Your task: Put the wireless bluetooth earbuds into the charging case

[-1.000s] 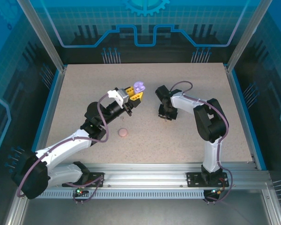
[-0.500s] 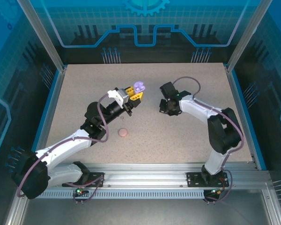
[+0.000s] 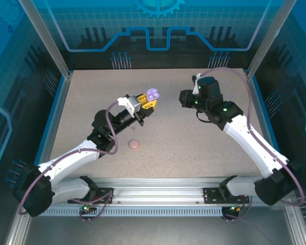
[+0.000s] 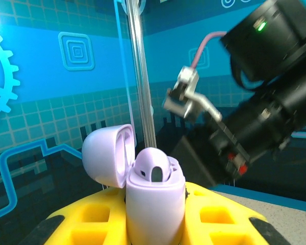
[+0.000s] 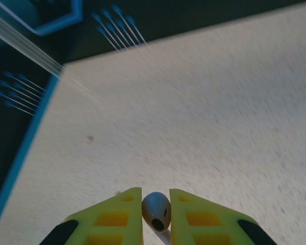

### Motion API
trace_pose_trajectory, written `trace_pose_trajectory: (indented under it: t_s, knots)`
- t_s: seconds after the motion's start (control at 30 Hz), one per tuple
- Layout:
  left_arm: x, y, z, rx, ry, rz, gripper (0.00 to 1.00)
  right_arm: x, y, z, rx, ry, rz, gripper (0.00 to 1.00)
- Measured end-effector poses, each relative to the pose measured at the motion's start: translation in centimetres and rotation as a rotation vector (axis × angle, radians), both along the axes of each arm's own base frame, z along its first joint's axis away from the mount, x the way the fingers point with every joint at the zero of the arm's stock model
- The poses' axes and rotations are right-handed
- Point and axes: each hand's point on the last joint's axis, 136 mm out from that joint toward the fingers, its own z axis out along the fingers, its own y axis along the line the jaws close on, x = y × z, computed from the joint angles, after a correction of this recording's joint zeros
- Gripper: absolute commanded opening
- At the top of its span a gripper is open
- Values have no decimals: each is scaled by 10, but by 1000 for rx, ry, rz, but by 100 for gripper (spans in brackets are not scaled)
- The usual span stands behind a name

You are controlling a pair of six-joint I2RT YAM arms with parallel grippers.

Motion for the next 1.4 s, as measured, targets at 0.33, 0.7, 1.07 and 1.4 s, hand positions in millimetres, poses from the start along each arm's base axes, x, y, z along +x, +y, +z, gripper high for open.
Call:
trace_pose_trajectory:
  t_s: [0.33,0.7,1.07,1.4]
  knots:
    - [-5,-4,20,-19,-35,-20,0,-34,12,123,191,-317,156,18]
    - [-3,-12,14,-11,-18,-36,0,-63,50,163,347,-417,347,19]
    - [-5,-14,20,-20,-31,-43,0,-78,80,143,431,-348,436,18]
    - [-5,-14,19,-19,-29,-43,0,-80,88,122,454,-292,448,18]
